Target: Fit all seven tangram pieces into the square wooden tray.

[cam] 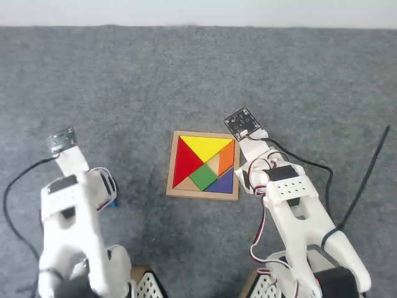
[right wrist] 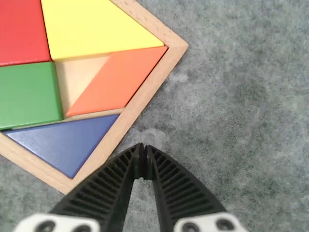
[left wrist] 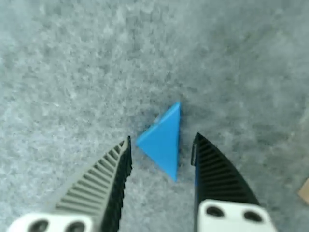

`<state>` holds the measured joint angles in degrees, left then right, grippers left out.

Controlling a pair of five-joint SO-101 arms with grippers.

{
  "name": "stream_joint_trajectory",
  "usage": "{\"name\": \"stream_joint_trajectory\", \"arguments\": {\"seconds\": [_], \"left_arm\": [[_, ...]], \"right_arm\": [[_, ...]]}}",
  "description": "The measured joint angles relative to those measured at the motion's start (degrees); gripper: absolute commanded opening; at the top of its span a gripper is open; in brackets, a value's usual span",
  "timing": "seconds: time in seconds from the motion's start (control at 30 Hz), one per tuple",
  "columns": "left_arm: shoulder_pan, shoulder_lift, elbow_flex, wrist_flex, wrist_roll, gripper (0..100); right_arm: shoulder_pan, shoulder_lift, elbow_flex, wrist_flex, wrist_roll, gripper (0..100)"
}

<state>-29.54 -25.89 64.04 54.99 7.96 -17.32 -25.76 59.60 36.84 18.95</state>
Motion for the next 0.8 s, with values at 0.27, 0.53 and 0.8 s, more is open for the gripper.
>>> {"name": "stream_joint_trajectory", "arguments": {"seconds": [0.27,0.53,0.8], "left_arm": [[0.0,10.7,-5.8,0.8,2.4,16],[1.1,10.9,-6.0,0.8,2.7,13],[1.1,10.9,-6.0,0.8,2.7,11]], "right_arm": [[0.0,0.0,0.0,0.0,0.0,0.6],[0.0,0.0,0.0,0.0,0.0,0.6],[0.0,0.0,0.0,0.0,0.0,0.6]]}}
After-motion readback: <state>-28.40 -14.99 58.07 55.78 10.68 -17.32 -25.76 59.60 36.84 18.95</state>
